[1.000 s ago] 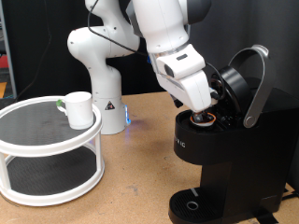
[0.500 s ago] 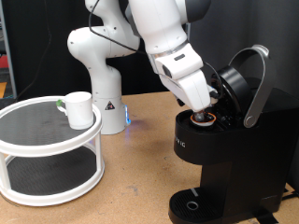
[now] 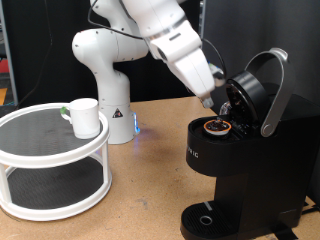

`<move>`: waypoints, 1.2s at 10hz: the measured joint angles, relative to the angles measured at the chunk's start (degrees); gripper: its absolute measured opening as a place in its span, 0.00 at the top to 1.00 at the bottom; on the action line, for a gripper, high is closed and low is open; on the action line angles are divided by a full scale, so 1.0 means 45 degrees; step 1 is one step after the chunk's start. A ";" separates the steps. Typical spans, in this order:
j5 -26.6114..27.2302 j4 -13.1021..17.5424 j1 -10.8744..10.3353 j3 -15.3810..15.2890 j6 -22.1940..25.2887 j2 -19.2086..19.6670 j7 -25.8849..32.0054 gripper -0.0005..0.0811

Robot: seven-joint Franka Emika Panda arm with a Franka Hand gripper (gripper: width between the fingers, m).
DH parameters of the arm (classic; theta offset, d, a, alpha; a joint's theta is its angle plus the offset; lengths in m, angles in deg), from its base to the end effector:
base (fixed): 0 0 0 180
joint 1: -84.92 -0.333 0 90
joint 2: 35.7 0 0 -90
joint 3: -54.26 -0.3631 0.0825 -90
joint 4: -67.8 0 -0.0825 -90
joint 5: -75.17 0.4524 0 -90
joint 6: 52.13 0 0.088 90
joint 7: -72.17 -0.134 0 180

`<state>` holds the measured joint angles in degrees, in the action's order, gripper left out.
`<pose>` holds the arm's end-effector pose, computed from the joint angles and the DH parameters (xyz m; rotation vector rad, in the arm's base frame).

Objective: Make a cup of coffee with the keurig machine

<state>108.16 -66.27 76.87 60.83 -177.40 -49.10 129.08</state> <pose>0.5297 0.0448 0.4272 -2.5326 -0.9244 -0.4123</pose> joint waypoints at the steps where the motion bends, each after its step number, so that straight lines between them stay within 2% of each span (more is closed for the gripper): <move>1: -0.0441 0.0096 0.0169 0.0057 -0.0023 -0.0181 -0.0060 0.01; 2: -0.0786 0.0115 0.0283 0.0018 -0.0023 -0.0304 -0.0092 0.01; 4: -0.0582 0.0101 0.0282 0.0085 0.0190 -0.0291 0.0066 0.01; 6: -0.0188 0.0357 0.0300 0.0437 0.0779 -0.0326 0.0298 0.01; 8: -0.0059 0.1005 0.0368 0.0858 0.1556 -0.0425 0.0337 0.01; 12: 0.0189 0.2567 0.0530 0.1775 0.3760 -0.0477 0.0521 0.01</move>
<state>109.02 -54.71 79.26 68.82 -160.49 -51.25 131.42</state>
